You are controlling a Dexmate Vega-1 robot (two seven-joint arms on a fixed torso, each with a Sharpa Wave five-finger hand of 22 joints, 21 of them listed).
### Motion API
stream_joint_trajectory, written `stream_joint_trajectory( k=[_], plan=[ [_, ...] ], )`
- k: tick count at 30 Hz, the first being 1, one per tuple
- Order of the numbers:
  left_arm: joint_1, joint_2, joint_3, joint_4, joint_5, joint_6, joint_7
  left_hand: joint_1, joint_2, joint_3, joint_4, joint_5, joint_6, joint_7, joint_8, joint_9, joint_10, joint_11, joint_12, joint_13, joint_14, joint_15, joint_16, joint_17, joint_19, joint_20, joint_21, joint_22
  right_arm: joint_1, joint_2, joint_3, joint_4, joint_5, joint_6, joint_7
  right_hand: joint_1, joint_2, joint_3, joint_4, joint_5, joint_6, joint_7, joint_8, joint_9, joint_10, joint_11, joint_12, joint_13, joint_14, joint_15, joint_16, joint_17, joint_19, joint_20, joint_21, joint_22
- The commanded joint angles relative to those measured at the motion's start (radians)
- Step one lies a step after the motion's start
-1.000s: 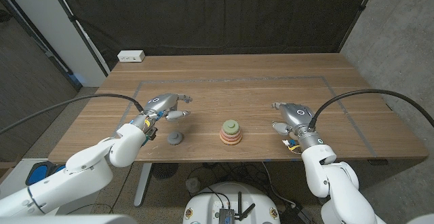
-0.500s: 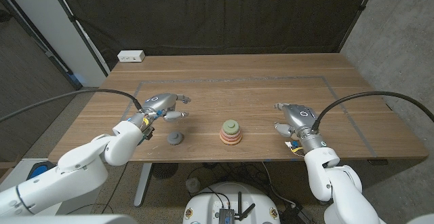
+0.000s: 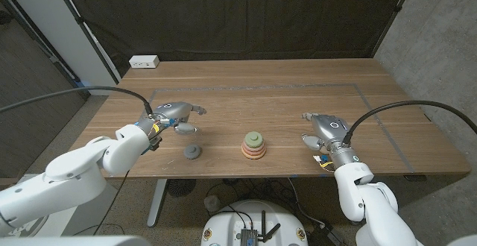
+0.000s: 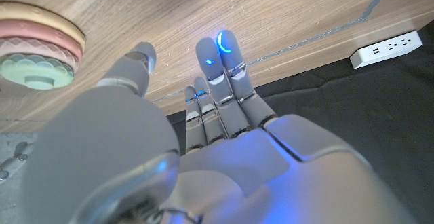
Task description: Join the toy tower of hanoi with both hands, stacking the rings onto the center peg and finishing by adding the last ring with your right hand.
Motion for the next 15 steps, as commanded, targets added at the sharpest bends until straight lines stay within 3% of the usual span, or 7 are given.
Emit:
stream_joint_trajectory(
  k=[1, 15],
  plan=[
    [0.049, 0.014, -0.112, -0.004, 0.053, -0.075, -0.15, 0.014, -0.011, 0.0, -0.002, -0.003, -0.012, 0.0, 0.001, -0.002, -0.001, -0.001, 0.002, -0.003, -0.007, -0.111, 0.003, -0.005, -0.004, -0.125, 0.01, 0.004, 0.031, 0.003, -0.021, 0.013, -0.007, -0.009, 0.019, 0.007, 0.01, 0.006, -0.001, 0.006, 0.005, -0.007, 0.0, 0.003, 0.01, -0.001, 0.005, 0.005, -0.003, -0.018, -0.004, 0.001, 0.0, -0.061, 0.001, 0.005],
    [0.058, -0.064, -0.171, 0.073, 0.106, -0.272, -0.261, 0.019, -0.014, -0.009, 0.01, -0.01, -0.006, -0.002, 0.011, -0.004, 0.003, 0.0, 0.008, -0.011, 0.002, -0.111, 0.009, -0.011, -0.002, -0.126, 0.014, 0.005, 0.063, 0.013, -0.053, 0.024, -0.03, -0.017, 0.052, 0.006, 0.013, 0.005, 0.0, 0.009, 0.007, -0.008, 0.002, 0.004, 0.013, -0.003, 0.004, 0.012, -0.002, -0.018, -0.005, 0.004, -0.005, -0.061, -0.002, 0.001]
  ],
)
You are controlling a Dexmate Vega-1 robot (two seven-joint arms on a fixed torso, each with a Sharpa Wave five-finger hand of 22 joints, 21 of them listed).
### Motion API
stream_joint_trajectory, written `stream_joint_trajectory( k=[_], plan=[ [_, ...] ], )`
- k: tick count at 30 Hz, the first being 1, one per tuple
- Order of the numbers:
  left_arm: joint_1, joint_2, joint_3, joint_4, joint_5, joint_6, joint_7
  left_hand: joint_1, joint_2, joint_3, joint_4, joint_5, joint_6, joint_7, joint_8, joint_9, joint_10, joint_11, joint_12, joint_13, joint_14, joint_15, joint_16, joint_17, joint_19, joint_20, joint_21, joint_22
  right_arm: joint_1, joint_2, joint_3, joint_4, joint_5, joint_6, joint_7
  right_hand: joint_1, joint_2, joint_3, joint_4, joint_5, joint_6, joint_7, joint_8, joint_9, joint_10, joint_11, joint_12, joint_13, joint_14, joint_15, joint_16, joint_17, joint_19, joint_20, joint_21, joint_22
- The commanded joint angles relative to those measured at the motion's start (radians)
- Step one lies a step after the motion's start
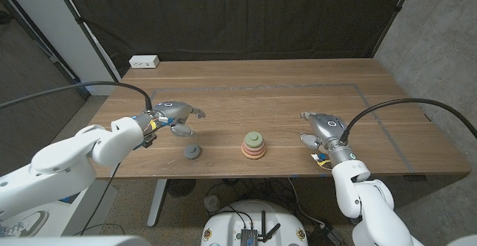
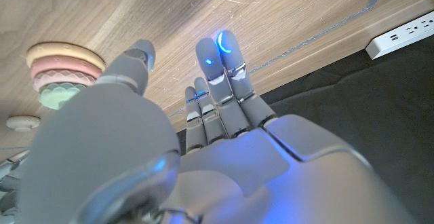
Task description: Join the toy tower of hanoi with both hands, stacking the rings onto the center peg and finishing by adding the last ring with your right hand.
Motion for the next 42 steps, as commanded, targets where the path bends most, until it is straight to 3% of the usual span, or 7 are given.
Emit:
stream_joint_trajectory(
  k=[1, 12, 25, 42],
  plan=[
    [0.013, -0.057, -0.061, 0.055, 0.045, -0.149, -0.11, 0.006, -0.001, -0.005, 0.006, -0.004, 0.004, -0.002, 0.006, 0.0, 0.003, 0.003, 0.008, -0.003, 0.003, -0.111, 0.006, -0.002, 0.0, -0.127, 0.005, 0.005, 0.031, 0.01, -0.03, 0.011, -0.024, -0.007, 0.032, -0.001, 0.007, 0.005, 0.0, 0.004, 0.001, -0.002, 0.002, 0.004, 0.01, 0.001, 0.004, 0.004, -0.001, -0.018, -0.001, 0.002, -0.005, -0.061, -0.002, 0.002],
    [0.015, -0.101, -0.085, 0.073, 0.084, -0.209, -0.189, 0.008, -0.002, -0.011, 0.009, -0.008, -0.008, 0.001, 0.004, -0.004, -0.012, 0.008, 0.005, -0.011, 0.011, -0.111, 0.01, -0.006, 0.004, -0.127, 0.006, 0.004, 0.047, 0.024, -0.046, 0.017, -0.056, -0.013, 0.063, -0.001, 0.008, 0.006, 0.001, 0.006, 0.003, -0.004, 0.003, 0.005, 0.011, 0.0, 0.003, 0.007, -0.001, -0.018, 0.0, 0.005, -0.006, -0.061, -0.002, 0.001],
    [0.031, -0.149, -0.094, 0.104, 0.15, -0.304, -0.179, 0.019, -0.003, -0.014, 0.007, -0.013, -0.027, 0.005, 0.002, -0.008, -0.03, 0.016, 0.003, -0.023, 0.02, -0.111, 0.013, -0.011, 0.009, -0.126, 0.008, 0.004, 0.053, 0.041, -0.05, 0.019, -0.077, -0.007, 0.086, -0.002, 0.009, 0.005, 0.001, 0.007, 0.006, -0.004, 0.004, 0.005, 0.011, 0.0, 0.002, 0.01, -0.004, -0.018, -0.002, 0.004, -0.007, -0.061, -0.001, 0.001],
    [0.066, -0.212, -0.107, 0.121, 0.25, -0.347, -0.143, 0.022, -0.006, -0.022, 0.011, -0.018, -0.03, 0.003, 0.008, -0.012, -0.031, 0.015, 0.008, -0.036, 0.029, -0.11, 0.016, -0.015, 0.016, -0.122, 0.008, 0.002, 0.049, 0.049, -0.048, 0.021, -0.085, 0.002, 0.101, -0.002, 0.011, 0.005, 0.0, 0.009, 0.008, -0.003, 0.005, 0.006, 0.011, 0.0, -0.001, 0.012, -0.004, -0.018, -0.004, 0.004, -0.007, -0.062, 0.0, 0.002]
  ],
)
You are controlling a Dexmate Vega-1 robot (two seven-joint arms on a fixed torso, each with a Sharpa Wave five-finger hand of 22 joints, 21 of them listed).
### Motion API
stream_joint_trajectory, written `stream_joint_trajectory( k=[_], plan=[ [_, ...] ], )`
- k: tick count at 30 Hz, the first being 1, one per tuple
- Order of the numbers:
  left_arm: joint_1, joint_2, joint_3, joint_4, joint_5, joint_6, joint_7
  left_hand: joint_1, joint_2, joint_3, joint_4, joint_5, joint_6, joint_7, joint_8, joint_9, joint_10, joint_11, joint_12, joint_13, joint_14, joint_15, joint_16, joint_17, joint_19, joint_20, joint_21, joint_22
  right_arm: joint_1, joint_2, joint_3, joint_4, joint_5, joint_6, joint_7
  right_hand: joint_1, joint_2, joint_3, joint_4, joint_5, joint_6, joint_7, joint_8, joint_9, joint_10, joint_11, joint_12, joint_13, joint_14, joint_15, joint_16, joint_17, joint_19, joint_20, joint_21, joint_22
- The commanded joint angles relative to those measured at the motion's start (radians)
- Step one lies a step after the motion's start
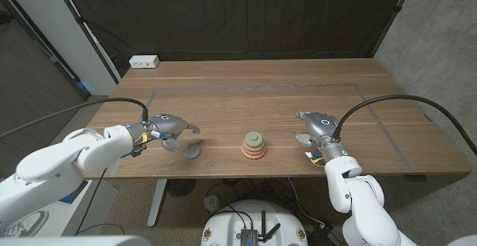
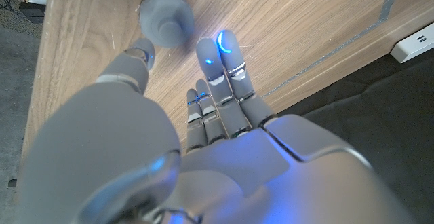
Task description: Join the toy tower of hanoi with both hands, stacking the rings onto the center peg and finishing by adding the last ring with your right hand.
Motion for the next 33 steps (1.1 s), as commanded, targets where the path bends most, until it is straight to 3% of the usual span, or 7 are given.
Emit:
stream_joint_trajectory(
  k=[1, 16, 33],
  plan=[
    [0.015, -0.037, 0.0, 0.017, 0.059, -0.034, 0.014, 0.006, -0.005, -0.006, 0.003, -0.004, 0.002, -0.004, 0.007, 0.001, -0.004, -0.002, 0.002, 0.0, 0.015, -0.107, 0.008, 0.002, 0.014, -0.119, 0.004, 0.002, -0.003, 0.006, 0.002, 0.0, -0.007, 0.008, 0.009, 0.006, 0.003, 0.006, 0.0, 0.005, 0.008, -0.003, 0.005, 0.003, 0.01, 0.003, 0.0, 0.002, -0.005, -0.018, -0.002, 0.004, -0.008, -0.062, -0.001, 0.001],
    [-0.073, 0.015, 0.084, 0.05, -0.026, 0.035, -0.083, -0.025, -0.024, -0.035, 0.012, -0.02, -0.075, 0.011, -0.005, -0.007, -0.074, 0.021, -0.007, -0.022, 0.005, -0.106, 0.0, -0.013, 0.004, -0.111, -0.011, -0.002, -0.005, 0.013, 0.005, -0.002, -0.022, 0.011, 0.024, 0.008, 0.005, 0.007, -0.001, 0.008, 0.007, -0.005, 0.005, 0.004, 0.013, 0.002, -0.001, 0.004, -0.004, -0.018, -0.001, 0.006, -0.007, -0.062, 0.001, 0.002],
    [-0.083, 0.064, 0.129, 0.07, -0.016, 0.062, 0.003, -0.024, -0.024, -0.041, 0.01, -0.026, -0.063, 0.012, 0.009, -0.01, -0.06, 0.017, 0.006, -0.034, 0.008, -0.106, 0.003, -0.013, 0.007, -0.111, -0.013, -0.002, -0.002, 0.022, 0.01, 0.005, -0.024, 0.017, 0.028, 0.009, 0.007, 0.007, -0.001, 0.012, 0.007, -0.006, 0.005, 0.005, 0.015, 0.002, -0.003, 0.005, -0.005, -0.018, -0.004, 0.004, -0.007, -0.062, 0.002, 0.002]
  ],
)
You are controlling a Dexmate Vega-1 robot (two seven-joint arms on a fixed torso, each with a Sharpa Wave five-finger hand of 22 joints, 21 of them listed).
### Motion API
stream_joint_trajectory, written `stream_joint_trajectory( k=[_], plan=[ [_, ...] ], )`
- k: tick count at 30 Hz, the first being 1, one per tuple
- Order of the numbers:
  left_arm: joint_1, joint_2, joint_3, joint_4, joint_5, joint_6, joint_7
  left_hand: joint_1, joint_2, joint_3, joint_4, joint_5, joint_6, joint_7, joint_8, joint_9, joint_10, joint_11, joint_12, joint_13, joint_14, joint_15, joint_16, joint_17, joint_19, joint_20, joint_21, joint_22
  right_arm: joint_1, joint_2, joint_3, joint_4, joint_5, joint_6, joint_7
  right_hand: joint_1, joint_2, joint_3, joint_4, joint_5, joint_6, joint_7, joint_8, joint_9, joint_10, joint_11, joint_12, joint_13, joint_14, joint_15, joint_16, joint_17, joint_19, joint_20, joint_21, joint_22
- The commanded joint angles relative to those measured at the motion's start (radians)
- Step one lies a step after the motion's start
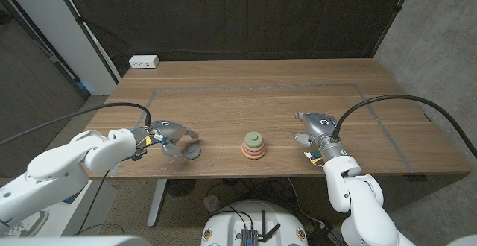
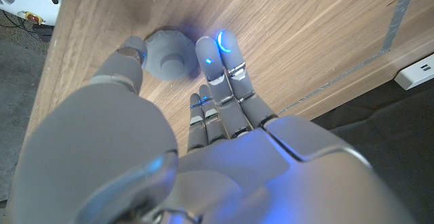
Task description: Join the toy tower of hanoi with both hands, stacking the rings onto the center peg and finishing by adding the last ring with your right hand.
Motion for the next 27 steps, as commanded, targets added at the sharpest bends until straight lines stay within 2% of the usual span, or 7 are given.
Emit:
stream_joint_trajectory(
  k=[1, 13, 27],
  plan=[
    [-0.013, 0.03, 0.041, 0.022, 0.002, 0.022, 0.067, -0.001, -0.001, -0.005, 0.002, -0.001, 0.014, -0.003, 0.011, -0.001, 0.011, -0.006, 0.006, -0.002, 0.003, -0.101, 0.004, 0.002, 0.005, -0.114, 0.0, 0.001, 0.003, 0.005, 0.003, 0.005, -0.003, 0.005, 0.006, 0.009, 0.007, 0.007, -0.002, 0.005, 0.004, -0.003, 0.005, 0.002, 0.009, -0.004, -0.004, 0.006, -0.005, -0.015, -0.004, -0.001, -0.008, -0.062, 0.002, 0.002],
    [-0.026, 0.056, 0.096, 0.045, -0.029, 0.029, 0.124, 0.002, 0.006, -0.007, 0.001, -0.006, 0.029, -0.004, 0.019, -0.002, 0.03, -0.008, 0.013, -0.01, 0.012, -0.101, 0.011, 0.005, 0.009, -0.115, 0.001, 0.002, 0.006, 0.004, 0.004, 0.008, -0.004, 0.01, 0.016, 0.01, 0.007, 0.006, -0.002, 0.008, 0.004, -0.004, 0.005, 0.003, 0.01, -0.003, -0.006, 0.006, -0.003, -0.015, -0.007, -0.003, -0.008, -0.061, 0.003, 0.002],
    [-0.007, 0.081, 0.124, 0.051, -0.019, 0.056, 0.207, 0.005, 0.011, -0.008, 0.001, -0.01, 0.049, -0.009, 0.026, -0.003, 0.047, -0.018, 0.018, -0.018, 0.013, -0.101, 0.011, 0.003, 0.013, -0.117, 0.002, 0.002, 0.011, 0.005, 0.004, 0.01, -0.001, 0.012, 0.02, 0.012, 0.008, 0.005, -0.002, 0.01, 0.004, -0.005, 0.005, 0.003, 0.01, -0.003, -0.006, 0.008, 0.0, -0.015, -0.006, -0.001, -0.009, -0.062, 0.003, 0.001]
  ],
)
